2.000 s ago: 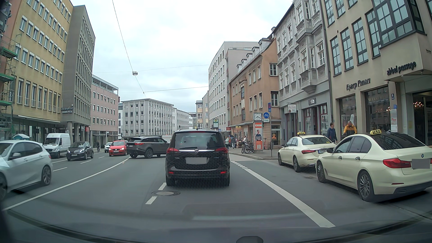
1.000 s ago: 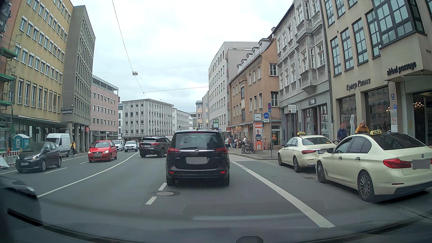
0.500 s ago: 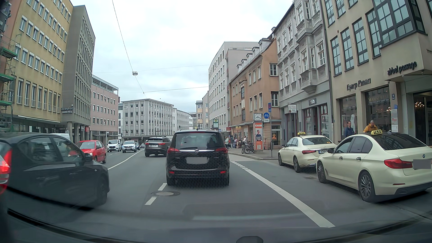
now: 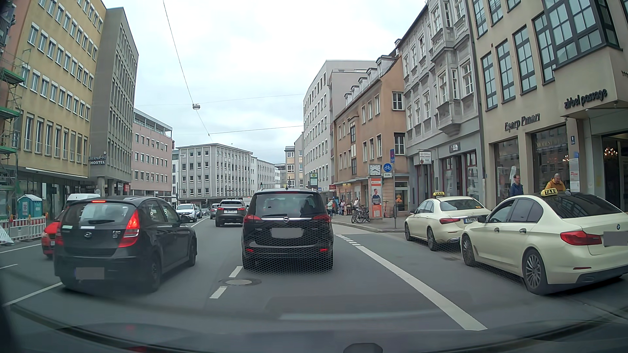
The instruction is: Follow the waypoints while adhering to traffic rules and regulations
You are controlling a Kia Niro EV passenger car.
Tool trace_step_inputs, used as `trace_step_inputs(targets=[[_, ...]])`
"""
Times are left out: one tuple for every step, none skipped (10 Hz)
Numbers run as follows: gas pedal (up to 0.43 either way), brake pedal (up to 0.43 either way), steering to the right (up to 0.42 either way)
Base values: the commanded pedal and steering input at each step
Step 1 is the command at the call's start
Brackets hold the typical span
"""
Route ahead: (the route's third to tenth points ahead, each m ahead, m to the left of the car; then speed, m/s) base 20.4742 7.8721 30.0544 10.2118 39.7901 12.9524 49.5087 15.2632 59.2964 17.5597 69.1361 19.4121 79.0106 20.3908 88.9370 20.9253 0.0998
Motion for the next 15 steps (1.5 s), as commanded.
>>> trace_step_inputs(targets=[[0.0,0.098,-0.024],[0.0,0.098,-0.024],[0.0,0.098,-0.024],[0.0,0.098,-0.024],[0.0,0.098,-0.024],[0.0,0.085,-0.024],[0.0,0.055,-0.024],[0.0,0.006,-0.024],[0.0,0.0,-0.024],[0.0,0.0,-0.024],[0.0,0.0,-0.024],[0.0,0.0,-0.025],[0.0,0.0,-0.024],[0.02,0.0,-0.024],[0.098,0.0,-0.025]])
